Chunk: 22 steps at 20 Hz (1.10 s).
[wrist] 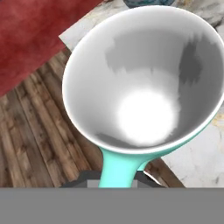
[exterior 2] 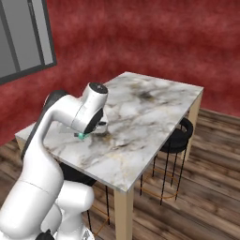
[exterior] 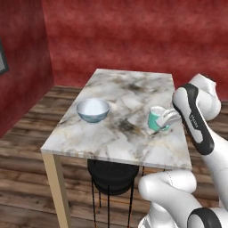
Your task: Clear the mugs and bowl far away from the sink.
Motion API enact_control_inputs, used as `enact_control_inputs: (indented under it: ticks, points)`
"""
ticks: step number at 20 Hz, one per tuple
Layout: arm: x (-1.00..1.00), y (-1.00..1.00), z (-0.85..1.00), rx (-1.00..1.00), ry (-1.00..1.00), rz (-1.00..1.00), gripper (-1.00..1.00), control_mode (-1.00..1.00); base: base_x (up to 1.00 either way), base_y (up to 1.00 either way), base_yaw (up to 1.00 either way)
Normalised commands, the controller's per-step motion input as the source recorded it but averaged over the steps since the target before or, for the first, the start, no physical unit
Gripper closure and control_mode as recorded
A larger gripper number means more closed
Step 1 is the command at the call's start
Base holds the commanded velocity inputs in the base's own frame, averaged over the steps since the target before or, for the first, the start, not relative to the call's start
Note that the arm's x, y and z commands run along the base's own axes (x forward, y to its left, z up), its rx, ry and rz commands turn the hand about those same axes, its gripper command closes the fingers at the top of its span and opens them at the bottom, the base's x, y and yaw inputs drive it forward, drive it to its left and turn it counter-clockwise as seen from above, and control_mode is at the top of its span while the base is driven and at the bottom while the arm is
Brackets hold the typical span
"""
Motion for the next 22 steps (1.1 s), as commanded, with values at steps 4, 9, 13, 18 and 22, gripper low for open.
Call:
enact_control_inputs:
  ticks: [4,9,13,18,22]
  points:
    - [0.35,-0.01,-0.47,0.00,0.00,0.01,1.00,-1.00,0.00,0.00,0.00]
    - [0.39,0.00,-0.52,0.00,0.00,0.01,1.00,-1.00,0.00,0.00,0.00]
    - [0.33,-0.01,-0.51,-0.01,0.00,0.00,1.00,-1.00,0.00,0.00,0.00]
    - [0.29,-0.03,-0.50,-0.02,0.00,0.00,1.00,-1.00,0.00,0.00,0.00]
    - [0.31,-0.04,-0.51,0.00,0.00,0.00,1.00,-1.00,0.00,0.00,0.00]
